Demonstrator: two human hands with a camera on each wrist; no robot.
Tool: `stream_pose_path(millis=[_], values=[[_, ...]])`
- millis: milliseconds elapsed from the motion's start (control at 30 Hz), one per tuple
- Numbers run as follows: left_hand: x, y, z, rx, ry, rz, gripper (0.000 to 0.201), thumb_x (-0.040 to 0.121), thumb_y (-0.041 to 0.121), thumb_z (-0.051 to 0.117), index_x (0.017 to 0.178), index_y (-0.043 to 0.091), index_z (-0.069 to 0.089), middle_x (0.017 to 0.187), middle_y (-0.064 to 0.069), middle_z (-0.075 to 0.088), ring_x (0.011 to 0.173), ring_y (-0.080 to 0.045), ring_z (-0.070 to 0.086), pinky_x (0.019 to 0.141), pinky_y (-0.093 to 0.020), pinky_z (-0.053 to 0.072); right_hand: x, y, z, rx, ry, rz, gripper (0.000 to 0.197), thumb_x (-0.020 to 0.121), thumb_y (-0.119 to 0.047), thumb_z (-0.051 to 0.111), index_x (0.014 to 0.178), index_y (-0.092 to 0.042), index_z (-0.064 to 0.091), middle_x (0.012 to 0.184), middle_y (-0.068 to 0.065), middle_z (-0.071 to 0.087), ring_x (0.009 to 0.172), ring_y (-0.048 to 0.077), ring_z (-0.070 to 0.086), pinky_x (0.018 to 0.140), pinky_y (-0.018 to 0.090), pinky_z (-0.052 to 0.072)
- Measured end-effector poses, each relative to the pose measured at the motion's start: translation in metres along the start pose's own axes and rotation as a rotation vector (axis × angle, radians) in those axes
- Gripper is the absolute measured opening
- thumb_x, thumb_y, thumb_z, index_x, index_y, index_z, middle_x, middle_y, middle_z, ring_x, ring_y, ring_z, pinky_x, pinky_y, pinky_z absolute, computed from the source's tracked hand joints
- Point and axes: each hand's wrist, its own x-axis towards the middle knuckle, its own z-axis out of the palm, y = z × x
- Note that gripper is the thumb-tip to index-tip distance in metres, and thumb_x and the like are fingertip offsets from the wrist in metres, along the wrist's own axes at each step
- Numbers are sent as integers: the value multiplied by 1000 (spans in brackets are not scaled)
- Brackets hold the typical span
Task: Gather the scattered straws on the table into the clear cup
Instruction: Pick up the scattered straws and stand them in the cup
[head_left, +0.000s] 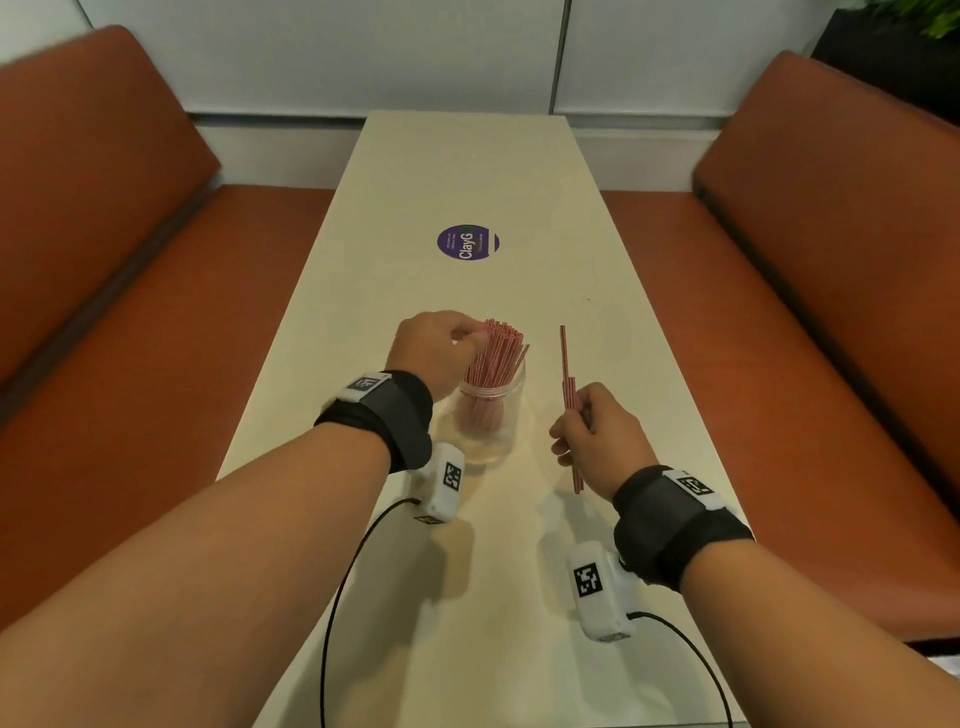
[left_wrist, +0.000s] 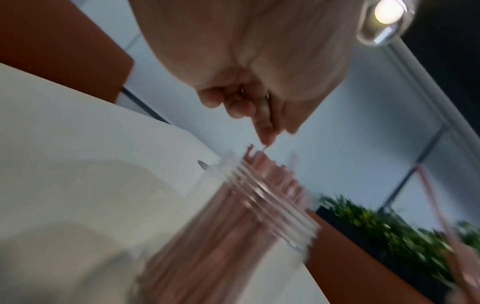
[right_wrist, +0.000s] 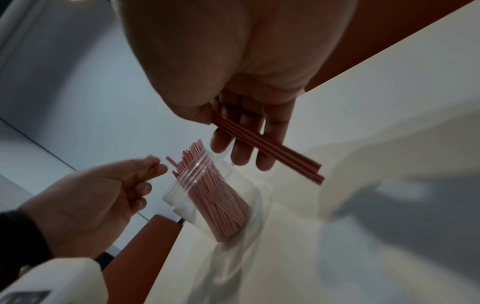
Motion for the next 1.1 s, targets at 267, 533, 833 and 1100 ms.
stream_pose_path(millis=[267,533,833,1100], values=[[6,-28,6,-37,-440,-93,107,57,42,88,145,22,31,145,-1,44,131,-20,43,108,-32,33,39,-62,-10,104,88,-217,14,95,-21,53,91,-11,60,83,5,64,72,19,58,73,36,53],[0,-31,9,-77,-408,-60,95,63,35,86,142,26,34,137,3,52,121,-15,50,96,-23,36,69,-76,33,20,93,-166,10,89,-27,62,92,-21,69,89,-2,71,83,16,66,80,30,53],[5,-28,4,-28,-452,-24,89,61,38,85,137,27,41,130,4,58,117,-18,56,100,-35,44,66,-47,41,-106,201,-125,74,68,-49,77,129,-15,53,123,4,56,113,18,53,93,25,41],[-17,-43,-38,447,-458,-229,71,75,34,75,136,12,45,129,-7,56,112,-24,56,90,-32,48,72,-30,59,46,-49,-63,101,46,-44,92,129,-15,43,119,-3,57,113,17,56,92,27,44]])
